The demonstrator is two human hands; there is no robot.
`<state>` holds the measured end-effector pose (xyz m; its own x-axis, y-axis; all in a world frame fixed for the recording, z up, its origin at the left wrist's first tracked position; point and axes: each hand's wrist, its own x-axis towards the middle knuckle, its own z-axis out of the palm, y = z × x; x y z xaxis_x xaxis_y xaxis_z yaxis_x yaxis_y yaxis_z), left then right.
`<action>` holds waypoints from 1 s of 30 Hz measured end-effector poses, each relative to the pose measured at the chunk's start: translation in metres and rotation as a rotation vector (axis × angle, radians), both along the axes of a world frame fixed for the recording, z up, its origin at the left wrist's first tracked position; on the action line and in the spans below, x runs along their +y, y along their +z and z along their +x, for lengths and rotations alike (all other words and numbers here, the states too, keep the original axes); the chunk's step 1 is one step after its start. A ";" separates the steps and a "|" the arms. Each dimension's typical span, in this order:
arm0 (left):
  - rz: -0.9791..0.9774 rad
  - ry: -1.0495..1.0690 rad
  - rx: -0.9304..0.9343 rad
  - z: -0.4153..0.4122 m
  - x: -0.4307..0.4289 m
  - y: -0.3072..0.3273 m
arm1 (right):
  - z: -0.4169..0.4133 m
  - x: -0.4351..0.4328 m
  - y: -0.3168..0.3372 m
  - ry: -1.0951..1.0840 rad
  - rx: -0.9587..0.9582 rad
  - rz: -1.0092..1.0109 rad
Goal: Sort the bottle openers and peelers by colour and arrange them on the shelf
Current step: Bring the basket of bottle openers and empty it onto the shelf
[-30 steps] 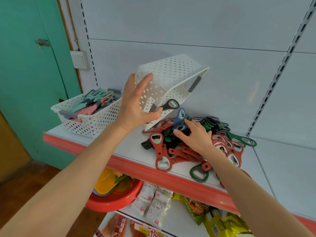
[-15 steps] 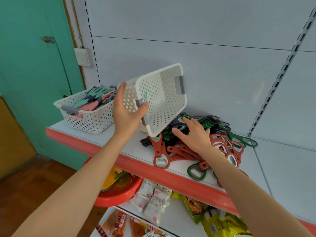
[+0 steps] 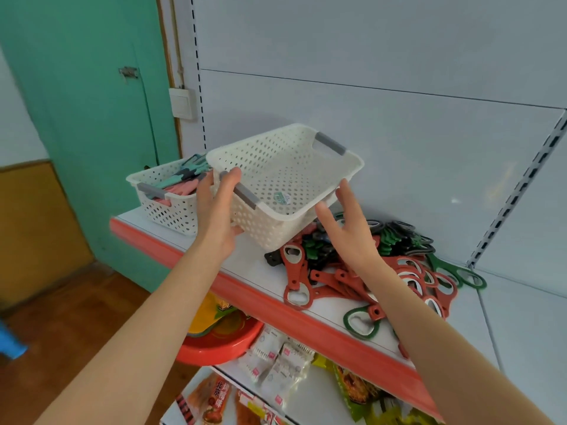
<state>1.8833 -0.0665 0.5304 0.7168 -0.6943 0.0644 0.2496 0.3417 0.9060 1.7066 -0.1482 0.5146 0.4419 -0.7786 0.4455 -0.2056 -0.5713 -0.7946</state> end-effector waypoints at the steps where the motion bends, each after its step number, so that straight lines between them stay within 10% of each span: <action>1: 0.003 0.001 0.014 0.003 0.005 0.006 | 0.005 0.001 0.004 0.024 -0.023 -0.007; 12: -0.103 0.242 0.019 0.079 0.080 0.054 | 0.116 0.024 0.050 0.296 -0.081 -0.092; 30: -0.075 0.387 0.122 0.252 0.117 0.033 | 0.216 0.014 0.001 0.068 0.481 -0.265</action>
